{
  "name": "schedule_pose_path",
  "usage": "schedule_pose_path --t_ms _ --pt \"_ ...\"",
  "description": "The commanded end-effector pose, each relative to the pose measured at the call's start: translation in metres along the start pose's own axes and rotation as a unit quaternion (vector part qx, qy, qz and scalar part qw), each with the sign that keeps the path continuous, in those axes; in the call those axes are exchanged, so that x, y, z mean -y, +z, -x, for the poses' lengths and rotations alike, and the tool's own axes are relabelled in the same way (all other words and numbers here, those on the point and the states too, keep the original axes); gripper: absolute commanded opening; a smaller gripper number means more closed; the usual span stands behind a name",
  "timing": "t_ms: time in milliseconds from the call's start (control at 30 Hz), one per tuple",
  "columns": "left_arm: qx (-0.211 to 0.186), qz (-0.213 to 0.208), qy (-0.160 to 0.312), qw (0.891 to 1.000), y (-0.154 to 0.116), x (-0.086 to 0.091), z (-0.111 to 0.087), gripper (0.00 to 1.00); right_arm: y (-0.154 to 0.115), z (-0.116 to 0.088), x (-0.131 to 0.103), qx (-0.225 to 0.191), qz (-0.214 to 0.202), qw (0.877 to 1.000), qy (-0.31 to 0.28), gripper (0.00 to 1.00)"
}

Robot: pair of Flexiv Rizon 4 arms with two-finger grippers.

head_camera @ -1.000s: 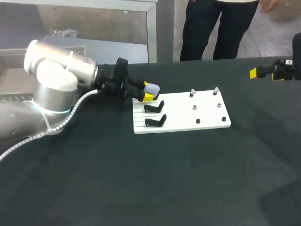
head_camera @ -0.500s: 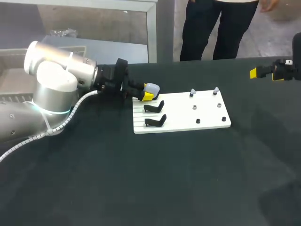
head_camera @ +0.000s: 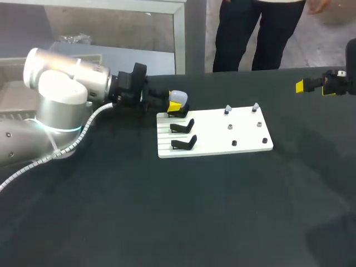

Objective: Pick up each earbud case from the left stands, insert the matching earbuds, close the lid, and place the case in the box.

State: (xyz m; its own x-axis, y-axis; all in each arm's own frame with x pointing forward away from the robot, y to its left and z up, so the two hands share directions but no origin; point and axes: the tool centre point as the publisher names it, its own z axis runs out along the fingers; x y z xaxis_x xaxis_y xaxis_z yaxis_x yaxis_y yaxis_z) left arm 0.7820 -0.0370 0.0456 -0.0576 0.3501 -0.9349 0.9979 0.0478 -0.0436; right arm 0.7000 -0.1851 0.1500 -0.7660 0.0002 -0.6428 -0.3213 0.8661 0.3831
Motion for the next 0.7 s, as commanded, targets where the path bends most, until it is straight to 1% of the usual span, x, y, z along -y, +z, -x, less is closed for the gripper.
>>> schedule_pose_path --t_ms 33,67,133,167,200,300,433,467,600,633,700 --pt "0.007 0.025 -0.001 1.0 -0.009 0.013 0.013 0.0 0.0 0.0 0.0 0.0 0.0 1.0 0.0 1.0" --pt "0.007 0.03 0.0 1.0 -0.01 0.015 0.019 0.0 0.0 0.0 0.0 0.0 0.0 1.0 0.0 1.0" --pt "0.011 0.027 0.003 1.0 -0.011 0.018 0.026 0.0 0.0 0.0 0.0 0.0 0.0 1.0 0.0 1.0" --pt "0.012 0.034 0.006 0.999 -0.012 0.022 0.031 0.0 0.0 0.0 0.0 0.0 0.0 1.0 0.0 1.0" --pt "0.013 0.034 0.007 0.999 -0.012 0.023 0.033 0.0 0.001 0.001 -0.004 0.0 0.001 1.0 -0.003 1.0" --pt "0.019 0.046 0.014 0.999 -0.014 0.03 0.042 0.0 0.013 0.005 -0.022 -0.001 0.02 1.0 -0.012 1.0" --pt "0.005 0.058 0.017 0.998 -0.012 0.04 0.051 0.0 0.029 0.008 -0.047 -0.009 0.026 0.999 -0.026 1.0" --pt "0.006 0.068 0.015 0.998 -0.012 0.042 0.053 0.0 0.033 0.01 -0.054 -0.01 0.026 0.999 -0.029 1.0" --pt "-0.006 0.091 0.026 0.995 -0.007 0.049 0.063 0.0 0.054 0.015 -0.078 -0.021 0.045 0.998 -0.043 1.0" --pt "-0.012 0.095 0.028 0.995 -0.006 0.051 0.065 0.0 0.059 0.015 -0.084 -0.025 0.05 0.997 -0.045 1.0" --pt "-0.012 0.098 0.032 0.995 -0.004 0.052 0.067 0.0 0.067 0.015 -0.093 -0.032 0.066 0.996 -0.048 1.0"
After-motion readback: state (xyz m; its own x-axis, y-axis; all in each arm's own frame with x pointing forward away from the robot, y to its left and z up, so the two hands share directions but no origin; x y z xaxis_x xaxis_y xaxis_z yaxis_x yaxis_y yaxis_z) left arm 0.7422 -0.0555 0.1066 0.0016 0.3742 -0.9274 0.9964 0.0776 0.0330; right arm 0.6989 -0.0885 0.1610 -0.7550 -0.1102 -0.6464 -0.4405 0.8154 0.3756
